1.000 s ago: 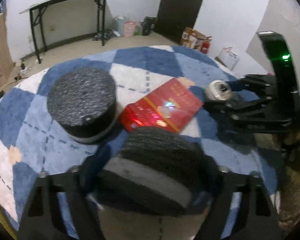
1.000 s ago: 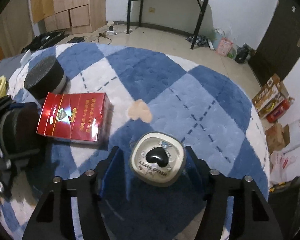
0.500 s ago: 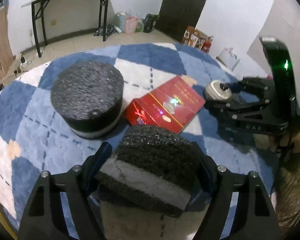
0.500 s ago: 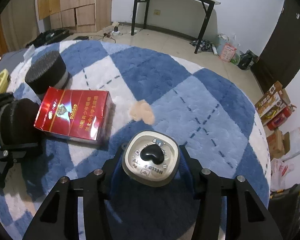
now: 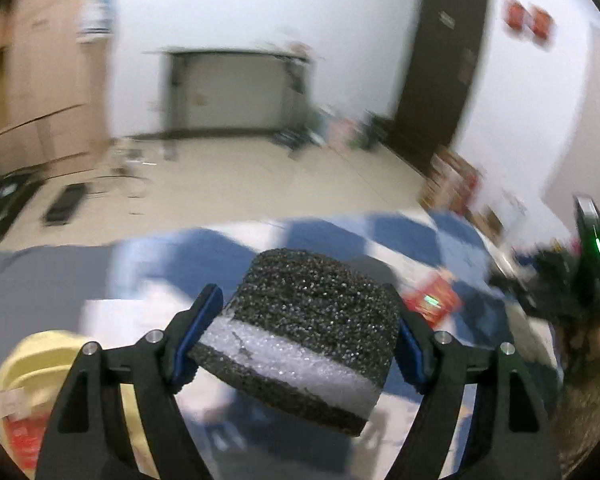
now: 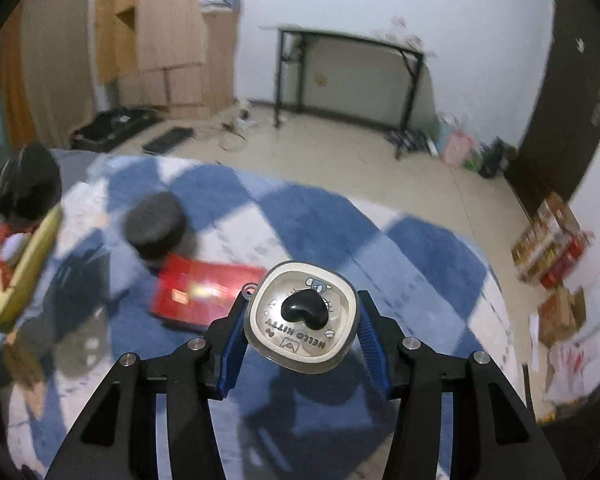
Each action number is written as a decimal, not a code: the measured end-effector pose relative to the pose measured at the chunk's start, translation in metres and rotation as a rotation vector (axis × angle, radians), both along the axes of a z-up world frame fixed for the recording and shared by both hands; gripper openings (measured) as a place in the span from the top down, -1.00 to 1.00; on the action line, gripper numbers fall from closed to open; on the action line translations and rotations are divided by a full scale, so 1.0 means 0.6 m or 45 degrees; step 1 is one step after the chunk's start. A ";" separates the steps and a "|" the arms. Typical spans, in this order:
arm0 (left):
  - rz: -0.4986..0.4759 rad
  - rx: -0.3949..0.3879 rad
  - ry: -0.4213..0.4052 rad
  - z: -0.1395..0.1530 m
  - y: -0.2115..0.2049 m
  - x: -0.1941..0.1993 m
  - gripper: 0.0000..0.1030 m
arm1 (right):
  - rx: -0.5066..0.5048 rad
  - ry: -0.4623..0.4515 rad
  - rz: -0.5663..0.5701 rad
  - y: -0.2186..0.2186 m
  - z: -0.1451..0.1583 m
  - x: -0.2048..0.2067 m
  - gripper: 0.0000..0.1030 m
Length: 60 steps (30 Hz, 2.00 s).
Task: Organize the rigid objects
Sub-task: 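Carry the foam cylinder and silver tin over the yellow basin, then open both grippers to drop the foam cylinder and tin into the basin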
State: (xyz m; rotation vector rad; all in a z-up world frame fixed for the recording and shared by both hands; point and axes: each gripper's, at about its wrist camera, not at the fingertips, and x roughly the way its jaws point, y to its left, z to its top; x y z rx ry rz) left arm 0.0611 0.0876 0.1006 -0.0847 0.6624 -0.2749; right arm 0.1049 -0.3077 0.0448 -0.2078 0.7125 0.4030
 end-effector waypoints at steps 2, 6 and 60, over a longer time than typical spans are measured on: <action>0.157 0.021 -0.037 0.018 0.073 -0.023 -0.53 | 0.025 -0.041 0.085 0.032 0.018 -0.025 0.03; 0.457 0.031 -0.056 0.039 0.202 -0.084 -0.54 | 0.060 -0.072 0.285 0.113 0.042 -0.068 0.03; 0.699 0.039 0.120 0.007 0.235 -0.059 -1.00 | -0.086 0.143 1.133 0.581 -0.054 -0.166 -0.88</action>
